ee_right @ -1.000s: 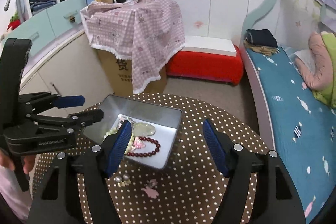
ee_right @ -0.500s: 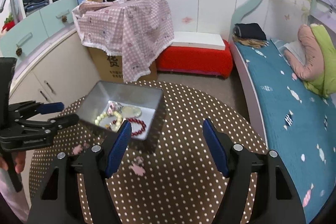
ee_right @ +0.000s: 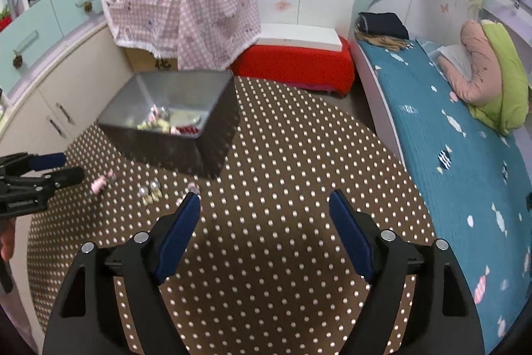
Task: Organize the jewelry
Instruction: 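Lift both open grippers out of the box toward the remaining charms, then lower the left gripper onto the pink bunny charm and close it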
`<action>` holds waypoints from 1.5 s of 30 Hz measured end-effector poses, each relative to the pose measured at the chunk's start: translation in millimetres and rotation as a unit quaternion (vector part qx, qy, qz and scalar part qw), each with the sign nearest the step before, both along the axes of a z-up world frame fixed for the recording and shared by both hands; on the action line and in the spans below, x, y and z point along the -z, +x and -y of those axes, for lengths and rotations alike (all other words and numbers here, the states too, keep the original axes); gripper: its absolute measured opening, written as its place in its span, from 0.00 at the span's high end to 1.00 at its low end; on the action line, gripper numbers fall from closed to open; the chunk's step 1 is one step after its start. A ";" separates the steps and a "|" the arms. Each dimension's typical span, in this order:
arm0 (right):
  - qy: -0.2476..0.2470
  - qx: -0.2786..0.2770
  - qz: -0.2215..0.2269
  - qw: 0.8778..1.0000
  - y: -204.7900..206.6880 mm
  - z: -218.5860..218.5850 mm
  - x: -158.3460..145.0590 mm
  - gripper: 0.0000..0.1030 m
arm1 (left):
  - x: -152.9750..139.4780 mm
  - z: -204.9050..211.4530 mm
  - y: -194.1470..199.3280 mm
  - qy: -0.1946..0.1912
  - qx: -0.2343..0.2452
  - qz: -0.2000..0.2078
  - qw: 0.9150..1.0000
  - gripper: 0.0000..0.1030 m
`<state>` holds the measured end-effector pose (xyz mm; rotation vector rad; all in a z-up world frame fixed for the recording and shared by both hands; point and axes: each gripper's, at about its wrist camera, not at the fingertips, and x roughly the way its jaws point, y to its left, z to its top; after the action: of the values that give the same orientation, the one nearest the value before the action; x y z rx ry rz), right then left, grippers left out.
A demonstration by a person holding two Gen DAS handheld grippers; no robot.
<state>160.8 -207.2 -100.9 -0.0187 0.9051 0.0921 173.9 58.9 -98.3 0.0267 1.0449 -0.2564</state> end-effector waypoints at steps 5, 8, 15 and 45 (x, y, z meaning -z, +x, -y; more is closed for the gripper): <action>-0.016 -0.007 -0.022 1.000 -0.1 -4.9 16.3 0.20 | 15.8 -3.5 -0.5 0.002 0.003 -0.020 1.000 0.32; -0.022 -0.013 -0.037 0.999 0.9 -9.4 26.5 0.20 | 25.2 -4.4 1.9 0.005 0.001 -0.031 1.000 0.32; -0.010 -0.031 -0.046 0.998 2.1 -20.5 34.8 0.20 | 35.3 5.8 0.9 0.023 0.020 -0.023 0.999 0.32; 0.007 -0.045 -0.066 0.997 34.5 -28.7 46.1 0.20 | 33.0 8.1 15.1 0.073 0.093 0.014 0.993 0.55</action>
<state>195.3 -178.5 -147.0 -0.0411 1.0351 0.1856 189.0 50.8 -131.2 0.2594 1.0335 -0.3463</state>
